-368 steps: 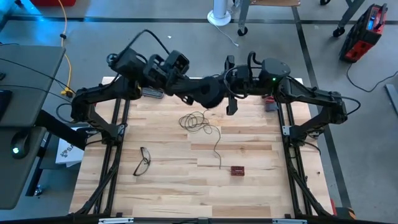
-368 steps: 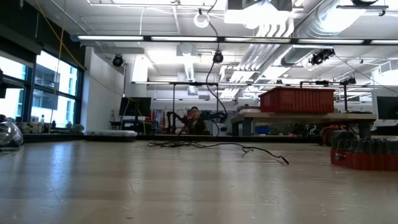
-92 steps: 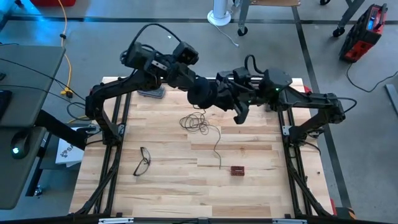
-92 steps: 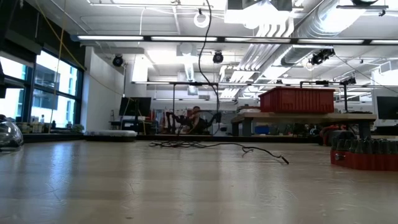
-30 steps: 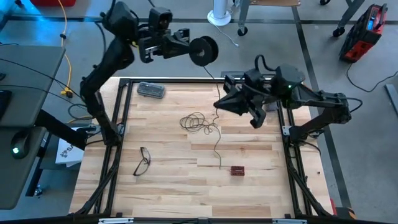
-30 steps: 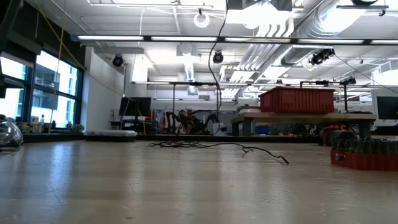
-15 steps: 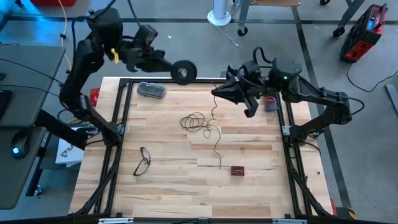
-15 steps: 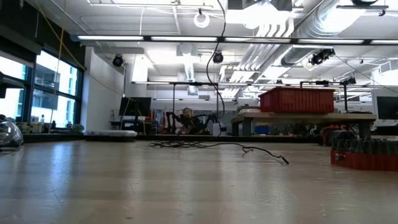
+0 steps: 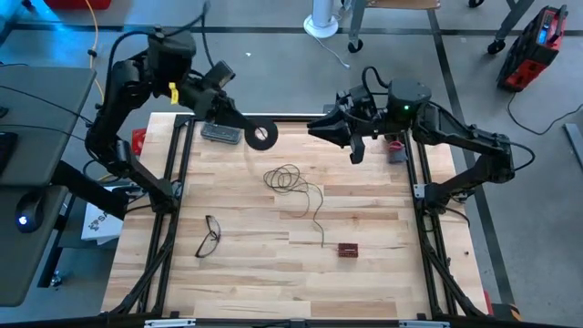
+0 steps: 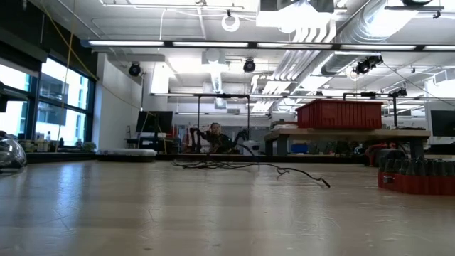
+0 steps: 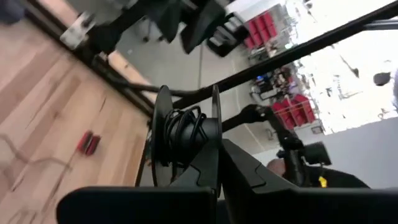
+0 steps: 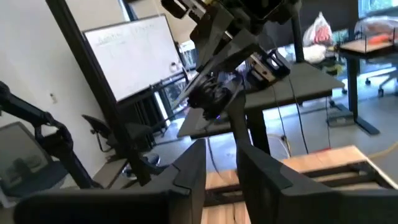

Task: Coil cords
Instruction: Coil the black wire into the spool

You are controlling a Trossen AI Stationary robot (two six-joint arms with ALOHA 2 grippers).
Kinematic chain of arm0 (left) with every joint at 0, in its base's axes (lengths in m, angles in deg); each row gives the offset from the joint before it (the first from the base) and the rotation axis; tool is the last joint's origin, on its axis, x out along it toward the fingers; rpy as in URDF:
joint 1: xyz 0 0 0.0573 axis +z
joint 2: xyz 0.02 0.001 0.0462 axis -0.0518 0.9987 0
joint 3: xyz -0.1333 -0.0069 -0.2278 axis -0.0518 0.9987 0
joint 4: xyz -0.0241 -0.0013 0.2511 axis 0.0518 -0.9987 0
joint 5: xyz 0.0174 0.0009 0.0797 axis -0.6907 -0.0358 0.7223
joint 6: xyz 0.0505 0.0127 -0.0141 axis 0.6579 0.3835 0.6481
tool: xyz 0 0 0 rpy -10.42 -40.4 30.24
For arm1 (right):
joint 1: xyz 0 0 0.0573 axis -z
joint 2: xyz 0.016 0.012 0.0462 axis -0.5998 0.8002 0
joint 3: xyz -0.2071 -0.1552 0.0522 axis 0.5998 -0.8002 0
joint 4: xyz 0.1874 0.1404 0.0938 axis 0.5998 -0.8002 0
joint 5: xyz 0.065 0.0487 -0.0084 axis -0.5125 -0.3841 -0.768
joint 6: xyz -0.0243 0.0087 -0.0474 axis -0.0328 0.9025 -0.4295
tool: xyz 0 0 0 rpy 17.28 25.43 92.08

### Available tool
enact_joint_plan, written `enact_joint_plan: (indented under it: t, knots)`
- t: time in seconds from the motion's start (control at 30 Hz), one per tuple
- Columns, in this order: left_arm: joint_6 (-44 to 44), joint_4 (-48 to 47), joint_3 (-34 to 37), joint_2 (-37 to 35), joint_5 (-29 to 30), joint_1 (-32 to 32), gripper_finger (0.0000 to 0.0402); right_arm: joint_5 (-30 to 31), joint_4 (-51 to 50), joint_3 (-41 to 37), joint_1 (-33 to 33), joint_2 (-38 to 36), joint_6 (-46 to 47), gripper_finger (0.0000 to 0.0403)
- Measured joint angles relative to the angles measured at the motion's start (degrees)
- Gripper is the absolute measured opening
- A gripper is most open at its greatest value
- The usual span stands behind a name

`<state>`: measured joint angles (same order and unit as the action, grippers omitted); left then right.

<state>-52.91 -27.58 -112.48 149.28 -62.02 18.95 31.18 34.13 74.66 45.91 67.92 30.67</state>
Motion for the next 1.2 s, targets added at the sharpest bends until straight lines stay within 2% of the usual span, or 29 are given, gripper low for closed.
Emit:
enact_joint_plan:
  t: [0.1,0.23,0.5,0.73,0.8,0.93,1.07,1.2]
  knots:
    - [-0.8,-0.1,0.1,0.1,3.1,-0.6,0.0,-0.1,-2.8,0.0,0.0,0.0,0.0,0.0085]
    - [-3.1,0.9,0.0,0.0,3.4,-0.6,0.0,-0.1,-5.4,0.0,-0.8,0.4,-0.8,0.0085]
    - [-6.1,3.0,0.0,0.0,4.7,-0.6,0.0,3.6,-17.1,-0.1,-3.1,1.3,-12.1,0.0115]
    - [-7.1,6.8,0.0,0.0,6.9,-0.6,0.0,8.8,-8.5,-0.2,-5.7,9.1,-19.4,0.0155]
    - [-7.6,9.9,0.0,0.0,7.0,-0.6,0.0,11.3,-4.9,-0.2,-6.1,11.8,-21.2,0.0159]
    - [-8.8,14.9,-0.4,0.0,6.9,-0.6,0.0,12.1,2.7,-0.3,-6.1,16.5,-20.2,0.0161]
    - [-9.1,16.1,-0.4,-0.1,7.0,-0.7,0.0,16.7,3.3,-0.3,-5.7,17.9,-20.2,0.0161]
    - [-8.8,15.9,-0.4,-0.3,7.0,-0.7,0.0,17.2,3.3,-0.3,-5.6,17.0,-20.9,0.0161]
